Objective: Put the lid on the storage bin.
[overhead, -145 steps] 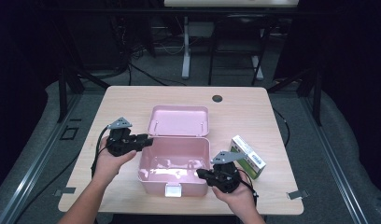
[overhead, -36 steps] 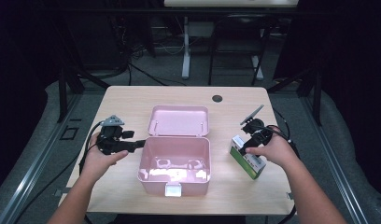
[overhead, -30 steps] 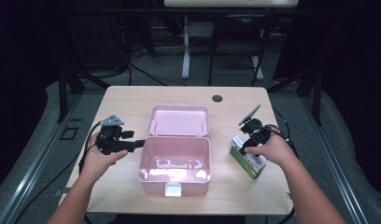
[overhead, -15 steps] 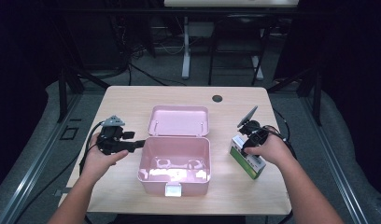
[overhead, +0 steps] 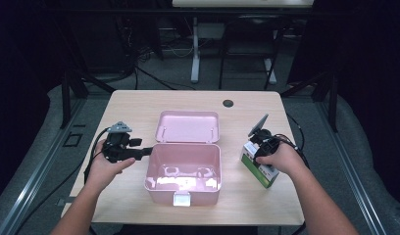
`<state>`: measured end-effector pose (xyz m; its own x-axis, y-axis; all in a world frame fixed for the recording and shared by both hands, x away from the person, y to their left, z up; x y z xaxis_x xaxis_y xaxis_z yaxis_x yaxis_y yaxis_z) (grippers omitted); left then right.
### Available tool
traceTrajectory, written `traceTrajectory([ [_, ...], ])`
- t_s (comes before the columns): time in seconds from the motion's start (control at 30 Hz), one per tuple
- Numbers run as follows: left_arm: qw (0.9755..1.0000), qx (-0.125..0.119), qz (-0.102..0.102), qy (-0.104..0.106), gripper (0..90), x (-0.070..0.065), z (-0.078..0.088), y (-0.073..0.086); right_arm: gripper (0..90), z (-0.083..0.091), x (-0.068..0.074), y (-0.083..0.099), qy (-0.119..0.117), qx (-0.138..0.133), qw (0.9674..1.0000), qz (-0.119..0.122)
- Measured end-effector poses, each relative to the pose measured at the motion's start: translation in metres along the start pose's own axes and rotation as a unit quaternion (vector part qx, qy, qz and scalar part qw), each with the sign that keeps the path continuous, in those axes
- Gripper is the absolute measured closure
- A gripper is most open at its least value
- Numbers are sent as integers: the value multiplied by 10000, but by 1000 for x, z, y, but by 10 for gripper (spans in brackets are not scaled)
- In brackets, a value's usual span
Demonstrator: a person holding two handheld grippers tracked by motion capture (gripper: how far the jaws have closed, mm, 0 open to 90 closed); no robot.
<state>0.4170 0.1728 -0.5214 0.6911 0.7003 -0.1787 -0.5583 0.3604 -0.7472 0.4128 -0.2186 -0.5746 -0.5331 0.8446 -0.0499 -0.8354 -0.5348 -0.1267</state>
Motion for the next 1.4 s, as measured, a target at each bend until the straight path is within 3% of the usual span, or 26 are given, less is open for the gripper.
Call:
traceTrajectory([
  [0.6, 10000, -8, 31, -3, 385, 0, 0, 0, 614, 11, 0, -1, 76, -44, 9999, 67],
  [0.7, 9999, -74, 36, -100, 385, 2, 1, -1, 614, 20, 3, -2, 78, -99, 9999, 82],
  [0.83, 10000, -26, 30, -13, 385, 2, 2, -1, 614, 30, 7, -4, 103, -178, 9997, 165],
  [0.9, 9999, -69, 35, -109, 385, 2, 1, -1, 615, 36, 9, -5, 96, -168, 9996, 189],
  [1.0, 10000, -41, 39, -16, 385, 1, 2, -1, 615, 43, 13, -6, 89, -211, 9994, 245],
  [1.4, 10000, -57, 44, -6, 390, 2, 3, -1, 615, 76, 32, -7, 111, -208, 9983, 539],
])
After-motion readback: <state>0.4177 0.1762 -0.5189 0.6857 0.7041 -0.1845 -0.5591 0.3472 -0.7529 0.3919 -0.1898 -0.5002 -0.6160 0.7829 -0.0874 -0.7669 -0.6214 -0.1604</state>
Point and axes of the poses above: each handheld gripper's, and its own axes: z roughly backward along the jaws, y roughly out of its underside, x roughly to its left, the point moved 9 cm from there along -z, roughly forward along the jaws, and after that the axes turned 4 degrees about y, right-handed, at the moved point
